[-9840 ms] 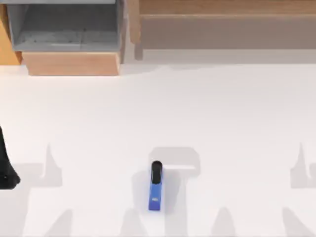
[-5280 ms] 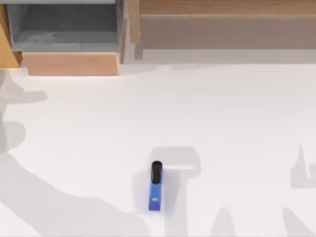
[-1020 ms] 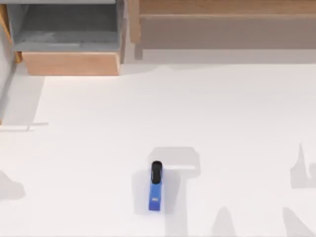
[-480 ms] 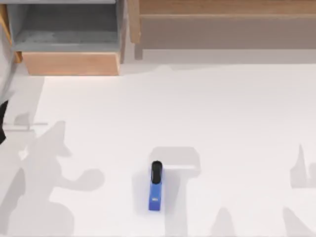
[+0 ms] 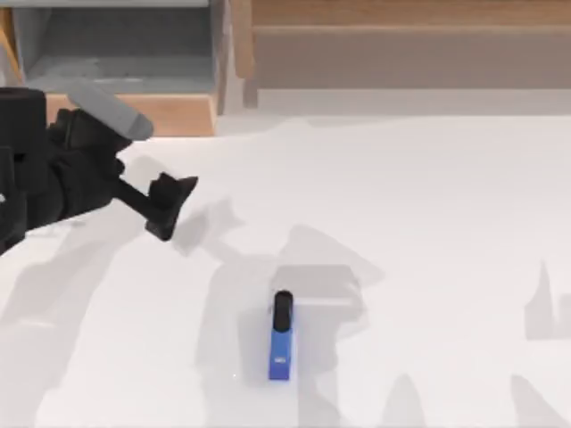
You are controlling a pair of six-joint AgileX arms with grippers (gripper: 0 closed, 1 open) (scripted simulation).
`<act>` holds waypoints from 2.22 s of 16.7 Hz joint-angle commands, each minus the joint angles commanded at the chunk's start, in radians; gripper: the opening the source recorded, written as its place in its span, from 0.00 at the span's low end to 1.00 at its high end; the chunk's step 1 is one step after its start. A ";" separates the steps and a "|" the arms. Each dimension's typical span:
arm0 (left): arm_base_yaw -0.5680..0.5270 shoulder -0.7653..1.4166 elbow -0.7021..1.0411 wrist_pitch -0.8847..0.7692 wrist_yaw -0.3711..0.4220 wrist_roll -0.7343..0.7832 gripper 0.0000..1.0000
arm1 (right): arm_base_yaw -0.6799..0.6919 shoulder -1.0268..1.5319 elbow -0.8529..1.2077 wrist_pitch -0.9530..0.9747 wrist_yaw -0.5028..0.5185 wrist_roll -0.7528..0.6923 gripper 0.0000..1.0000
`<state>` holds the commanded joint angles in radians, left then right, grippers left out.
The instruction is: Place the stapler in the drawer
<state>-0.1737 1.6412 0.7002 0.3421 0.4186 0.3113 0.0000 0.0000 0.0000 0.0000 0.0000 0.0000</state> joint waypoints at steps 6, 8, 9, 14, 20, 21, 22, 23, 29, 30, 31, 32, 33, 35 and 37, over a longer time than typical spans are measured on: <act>-0.381 0.058 0.279 -0.633 -0.277 -0.594 1.00 | 0.000 0.000 0.000 0.000 0.000 0.000 1.00; -0.487 0.089 0.363 -0.817 -0.362 -0.761 1.00 | 0.000 0.000 0.000 0.000 0.000 0.000 1.00; -0.535 0.104 0.402 -0.900 -0.401 -0.835 1.00 | 0.000 0.000 0.000 0.000 0.000 0.000 1.00; -0.699 0.168 0.540 -1.179 -0.543 -1.089 1.00 | 0.000 0.000 0.000 0.000 0.000 0.000 1.00; -0.725 0.181 0.564 -1.221 -0.567 -1.129 1.00 | 0.000 0.000 0.000 0.000 0.000 0.000 1.00; -0.721 0.177 0.561 -1.219 -0.565 -1.128 1.00 | 0.000 0.000 0.000 0.000 0.000 0.000 1.00; -0.720 0.179 0.559 -1.216 -0.566 -1.127 1.00 | 0.000 0.000 0.000 0.000 0.000 0.000 1.00; -0.719 0.189 0.552 -1.202 -0.566 -1.124 1.00 | 0.000 0.000 0.000 0.000 0.000 0.000 1.00; -0.698 0.301 0.474 -1.000 -0.563 -1.101 1.00 | 0.000 0.000 0.000 0.000 0.000 0.000 1.00; -0.696 0.315 0.465 -0.979 -0.562 -1.098 1.00 | 0.000 0.000 0.000 0.000 0.000 0.000 1.00; -0.694 0.324 0.460 -0.969 -0.562 -1.096 1.00 | 0.000 0.000 0.000 0.000 0.000 0.000 1.00; -0.694 0.324 0.459 -0.968 -0.562 -1.096 1.00 | 0.000 0.000 0.000 0.000 0.000 0.000 1.00; -0.694 0.324 0.459 -0.968 -0.562 -1.096 1.00 | 0.000 0.000 0.000 0.000 0.000 0.000 1.00; -0.694 0.324 0.459 -0.968 -0.562 -1.096 0.92 | 0.000 0.000 0.000 0.000 0.000 0.000 1.00; -0.694 0.324 0.459 -0.968 -0.562 -1.096 0.77 | 0.000 0.000 0.000 0.000 0.000 0.000 1.00</act>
<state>-0.8677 1.9656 1.1595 -0.6259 -0.1434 -0.7850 0.0000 0.0000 0.0000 0.0000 0.0000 0.0000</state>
